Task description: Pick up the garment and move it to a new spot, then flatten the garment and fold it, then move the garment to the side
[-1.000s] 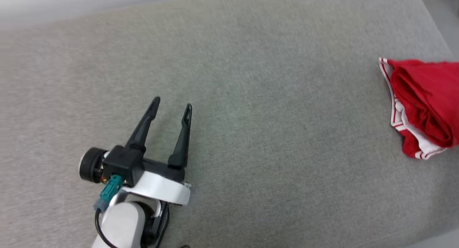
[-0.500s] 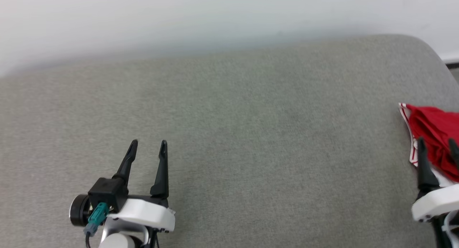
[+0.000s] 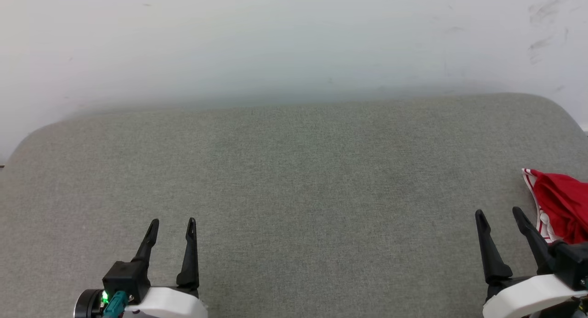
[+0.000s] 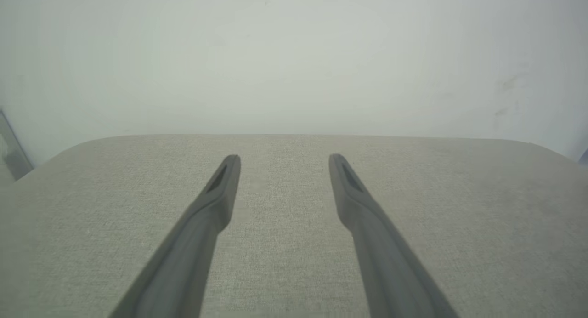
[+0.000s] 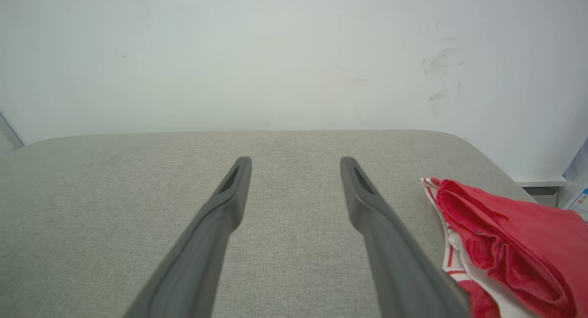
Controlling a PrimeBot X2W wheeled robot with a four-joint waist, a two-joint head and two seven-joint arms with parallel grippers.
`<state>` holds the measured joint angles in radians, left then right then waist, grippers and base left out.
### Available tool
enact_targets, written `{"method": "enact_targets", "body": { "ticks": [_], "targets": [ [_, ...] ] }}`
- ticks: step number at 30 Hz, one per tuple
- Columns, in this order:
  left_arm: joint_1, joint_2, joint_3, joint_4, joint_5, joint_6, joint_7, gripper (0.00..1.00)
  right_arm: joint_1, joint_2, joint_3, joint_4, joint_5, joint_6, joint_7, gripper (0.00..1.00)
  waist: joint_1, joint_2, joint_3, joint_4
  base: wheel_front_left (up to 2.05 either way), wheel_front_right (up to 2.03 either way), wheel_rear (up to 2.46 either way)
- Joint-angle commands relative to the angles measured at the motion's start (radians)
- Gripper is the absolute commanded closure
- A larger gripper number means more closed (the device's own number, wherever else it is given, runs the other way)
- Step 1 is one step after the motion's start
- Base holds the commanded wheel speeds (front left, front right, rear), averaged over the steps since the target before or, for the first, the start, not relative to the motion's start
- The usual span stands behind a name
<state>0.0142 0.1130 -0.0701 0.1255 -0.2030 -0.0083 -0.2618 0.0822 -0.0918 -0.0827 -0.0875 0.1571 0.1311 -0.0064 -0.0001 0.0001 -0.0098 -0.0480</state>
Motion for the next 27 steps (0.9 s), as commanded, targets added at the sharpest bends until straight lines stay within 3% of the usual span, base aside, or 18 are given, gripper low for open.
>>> {"method": "enact_targets", "body": {
  "ticks": [1,11,27],
  "targets": [
    [0.018,-0.004,0.004,0.001,0.009,-0.002,-0.004,0.0,0.021,0.006,0.0,-0.014,0.007,-0.001,0.005,0.0,0.0001,-0.0001,-0.007,0.003,0.0,0.0,0.0],
    [0.042,-0.012,0.015,0.021,0.025,-0.027,-0.004,0.0,0.057,-0.006,0.018,-0.072,-0.003,-0.001,0.039,0.0,0.0001,-0.0001,-0.02,0.007,0.0,0.0,0.0],
    [0.016,-0.017,0.03,0.041,0.053,-0.057,-0.003,0.0,0.038,-0.023,0.024,-0.042,0.014,-0.001,0.014,0.0,0.0001,-0.0001,-0.016,0.013,0.0,0.0,0.0]
  ]
}}
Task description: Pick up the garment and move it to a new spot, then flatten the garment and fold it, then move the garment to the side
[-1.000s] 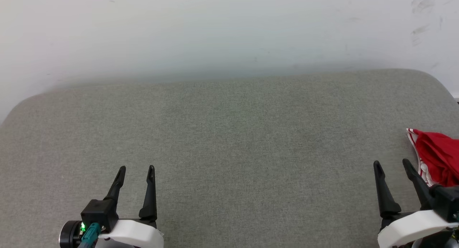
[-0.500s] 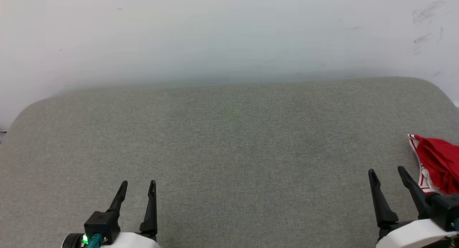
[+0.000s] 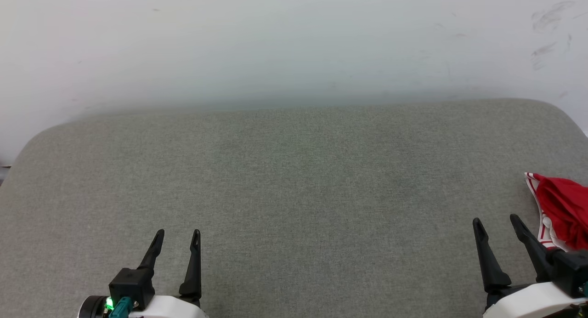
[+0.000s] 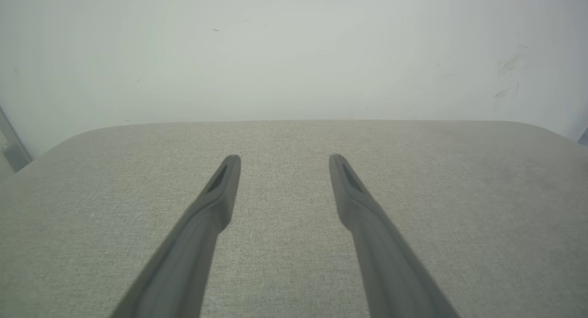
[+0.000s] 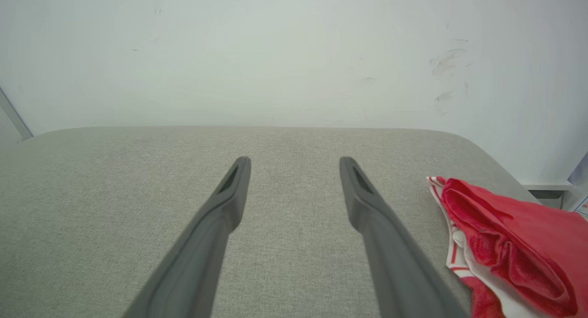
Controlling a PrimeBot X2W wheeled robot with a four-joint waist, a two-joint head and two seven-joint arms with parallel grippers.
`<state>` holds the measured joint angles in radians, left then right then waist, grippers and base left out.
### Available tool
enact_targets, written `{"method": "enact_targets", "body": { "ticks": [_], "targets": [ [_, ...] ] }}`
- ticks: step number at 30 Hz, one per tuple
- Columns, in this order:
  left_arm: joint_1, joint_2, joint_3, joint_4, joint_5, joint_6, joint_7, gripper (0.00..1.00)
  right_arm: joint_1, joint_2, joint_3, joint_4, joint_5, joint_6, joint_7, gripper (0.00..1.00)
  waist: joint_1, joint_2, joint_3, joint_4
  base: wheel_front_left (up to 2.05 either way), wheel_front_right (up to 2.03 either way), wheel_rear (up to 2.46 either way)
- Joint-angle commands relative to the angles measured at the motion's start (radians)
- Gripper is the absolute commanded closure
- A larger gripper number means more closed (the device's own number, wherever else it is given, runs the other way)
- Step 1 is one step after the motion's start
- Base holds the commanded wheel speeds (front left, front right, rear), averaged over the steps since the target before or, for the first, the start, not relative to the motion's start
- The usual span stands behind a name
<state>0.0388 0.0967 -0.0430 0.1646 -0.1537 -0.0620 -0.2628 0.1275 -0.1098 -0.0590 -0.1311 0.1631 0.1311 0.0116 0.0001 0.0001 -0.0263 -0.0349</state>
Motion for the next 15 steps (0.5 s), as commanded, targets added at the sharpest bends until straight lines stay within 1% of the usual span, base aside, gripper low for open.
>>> {"method": "enact_targets", "body": {
  "ticks": [1,6,7,10,15],
  "targets": [
    [-0.009,-0.001,0.003,0.003,0.006,-0.004,-0.002,0.0,-0.008,-0.006,0.001,0.003,0.007,-0.001,-0.005,0.0,-0.0001,-0.0001,0.001,0.0,0.0,0.0,0.0],
    [-0.011,-0.003,0.006,0.009,0.008,-0.011,-0.002,0.0,-0.012,-0.011,0.003,0.01,0.011,-0.001,-0.013,0.0,-0.0001,-0.0001,0.002,0.003,0.0,0.0,0.0],
    [-0.002,-0.003,0.006,0.009,0.0,-0.008,0.0,1.0,-0.003,-0.005,0.003,0.012,0.006,0.0,-0.008,1.0,0.0,-0.0001,0.002,0.003,0.0,0.0,0.0],
    [0.009,-0.009,0.008,0.038,-0.01,-0.009,0.009,1.0,0.004,0.001,0.005,0.039,0.015,0.0,-0.005,1.0,0.0,-0.0001,0.002,0.003,0.0,0.0,0.0],
    [-0.008,-0.011,0.025,0.047,-0.11,-0.013,0.041,1.0,-0.013,0.005,0.001,0.062,0.117,0.0,0.002,1.0,0.0,-0.0001,0.003,0.004,0.0,0.0,0.0]
  ]
}}
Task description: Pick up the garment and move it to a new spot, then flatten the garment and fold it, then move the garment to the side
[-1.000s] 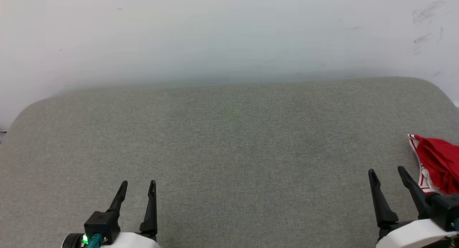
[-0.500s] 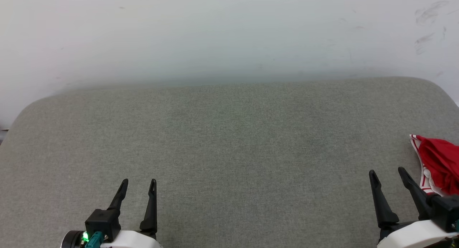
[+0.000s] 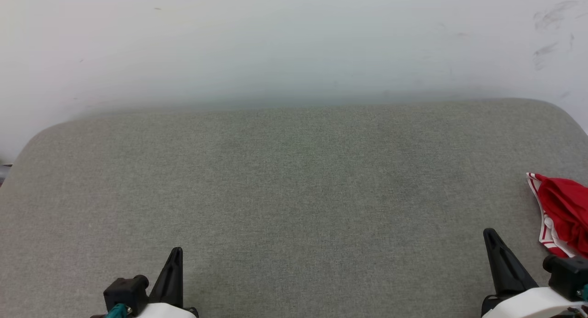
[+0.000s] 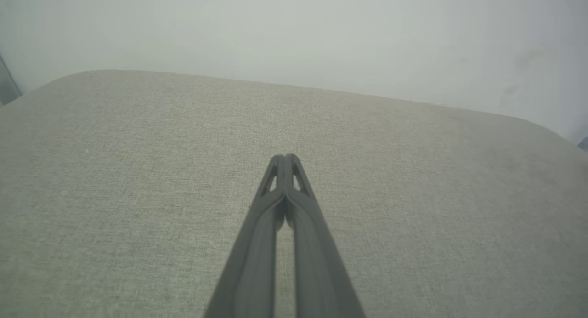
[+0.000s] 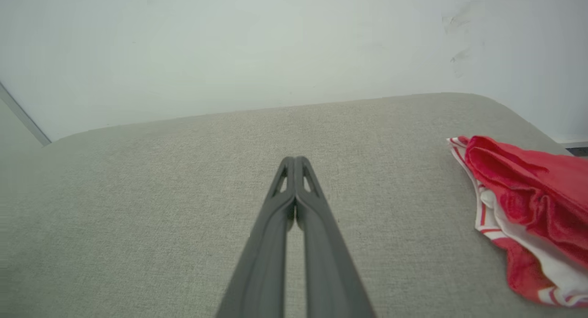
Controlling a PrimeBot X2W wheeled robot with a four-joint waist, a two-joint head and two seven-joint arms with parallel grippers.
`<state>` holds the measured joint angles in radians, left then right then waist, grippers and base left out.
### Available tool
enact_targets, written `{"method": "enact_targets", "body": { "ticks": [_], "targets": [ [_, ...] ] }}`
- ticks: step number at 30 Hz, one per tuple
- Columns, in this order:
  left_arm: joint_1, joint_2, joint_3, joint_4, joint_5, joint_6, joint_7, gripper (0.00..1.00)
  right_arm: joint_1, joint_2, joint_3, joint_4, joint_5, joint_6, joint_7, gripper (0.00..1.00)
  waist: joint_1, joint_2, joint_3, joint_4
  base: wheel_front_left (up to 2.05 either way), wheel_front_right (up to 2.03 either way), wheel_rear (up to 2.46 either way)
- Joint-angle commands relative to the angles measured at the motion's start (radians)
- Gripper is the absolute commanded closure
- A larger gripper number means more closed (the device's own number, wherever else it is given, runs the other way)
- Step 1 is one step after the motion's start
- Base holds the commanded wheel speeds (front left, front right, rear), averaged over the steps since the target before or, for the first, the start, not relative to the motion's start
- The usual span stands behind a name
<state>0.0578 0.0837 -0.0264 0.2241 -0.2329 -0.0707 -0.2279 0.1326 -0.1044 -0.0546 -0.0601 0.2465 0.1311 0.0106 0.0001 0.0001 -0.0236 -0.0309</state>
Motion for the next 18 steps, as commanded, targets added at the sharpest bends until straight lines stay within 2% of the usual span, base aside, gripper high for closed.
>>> {"method": "enact_targets", "body": {
  "ticks": [1,18],
  "targets": [
    [-0.032,0.0,0.013,-0.012,-0.09,-0.007,0.02,1.0,-0.029,0.002,-0.006,0.005,0.092,0.0,0.007,1.0,0.0,-0.0001,0.001,0.001,0.0,0.0,0.0],
    [-0.06,-0.007,0.037,-0.011,-0.369,-0.019,0.086,1.0,-0.077,0.013,-0.018,0.068,0.366,0.0,0.028,1.0,0.0,-0.0001,0.004,0.005,0.0,0.0,0.0]
  ]
}}
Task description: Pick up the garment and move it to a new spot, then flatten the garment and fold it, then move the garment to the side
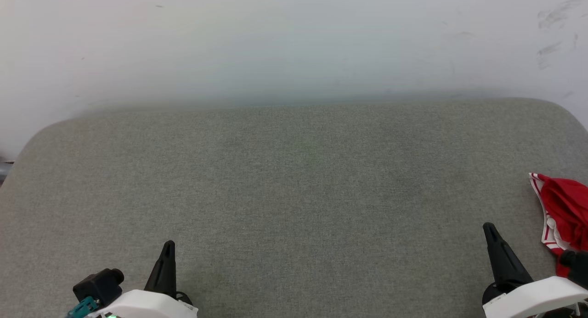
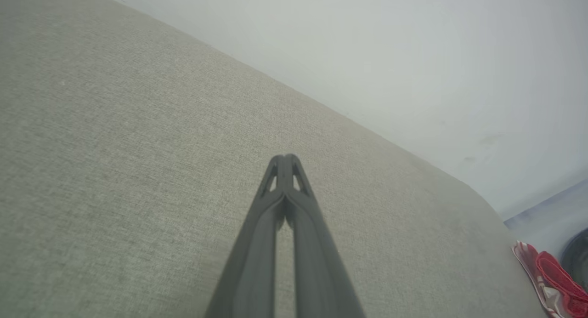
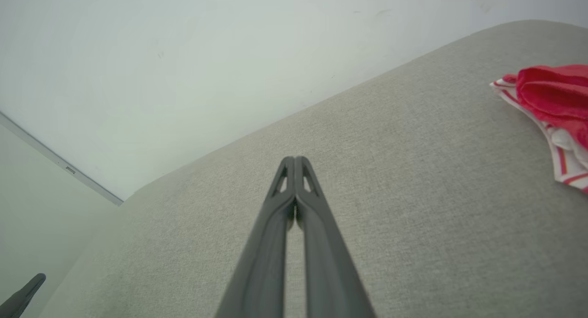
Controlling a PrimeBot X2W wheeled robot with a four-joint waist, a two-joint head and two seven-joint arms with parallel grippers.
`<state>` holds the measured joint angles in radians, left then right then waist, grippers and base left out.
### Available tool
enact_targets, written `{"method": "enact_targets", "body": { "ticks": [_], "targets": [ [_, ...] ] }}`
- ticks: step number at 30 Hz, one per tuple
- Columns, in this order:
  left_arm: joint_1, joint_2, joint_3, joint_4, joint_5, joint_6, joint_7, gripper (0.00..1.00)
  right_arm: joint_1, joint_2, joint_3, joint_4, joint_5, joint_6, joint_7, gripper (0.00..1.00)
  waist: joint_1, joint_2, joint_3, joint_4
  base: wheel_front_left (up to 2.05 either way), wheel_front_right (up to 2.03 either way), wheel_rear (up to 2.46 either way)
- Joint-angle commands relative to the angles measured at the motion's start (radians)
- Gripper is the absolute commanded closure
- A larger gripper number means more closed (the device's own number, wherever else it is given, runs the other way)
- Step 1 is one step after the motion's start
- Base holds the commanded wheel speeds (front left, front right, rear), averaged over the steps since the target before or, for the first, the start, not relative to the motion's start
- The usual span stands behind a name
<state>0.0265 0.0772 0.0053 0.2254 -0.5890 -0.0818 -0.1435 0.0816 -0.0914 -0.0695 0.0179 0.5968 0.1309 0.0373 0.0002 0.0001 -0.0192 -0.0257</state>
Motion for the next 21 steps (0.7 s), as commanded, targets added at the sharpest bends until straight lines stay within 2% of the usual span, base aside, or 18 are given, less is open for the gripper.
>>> {"method": "enact_targets", "body": {
  "ticks": [1,21],
  "targets": [
    [-0.031,-0.001,0.007,-0.012,-0.029,-0.008,0.005,1.0,-0.029,0.001,-0.004,-0.006,0.031,0.0,0.003,1.0,-0.0001,-0.0001,0.0,0.0,0.0,0.0,0.0],
    [-0.063,-0.008,0.036,-0.004,-0.309,-0.02,0.076,1.0,-0.077,0.012,-0.016,0.059,0.309,0.0,0.024,1.0,-0.0001,-0.0001,0.005,0.005,0.0,0.0,0.0]
  ]
}}
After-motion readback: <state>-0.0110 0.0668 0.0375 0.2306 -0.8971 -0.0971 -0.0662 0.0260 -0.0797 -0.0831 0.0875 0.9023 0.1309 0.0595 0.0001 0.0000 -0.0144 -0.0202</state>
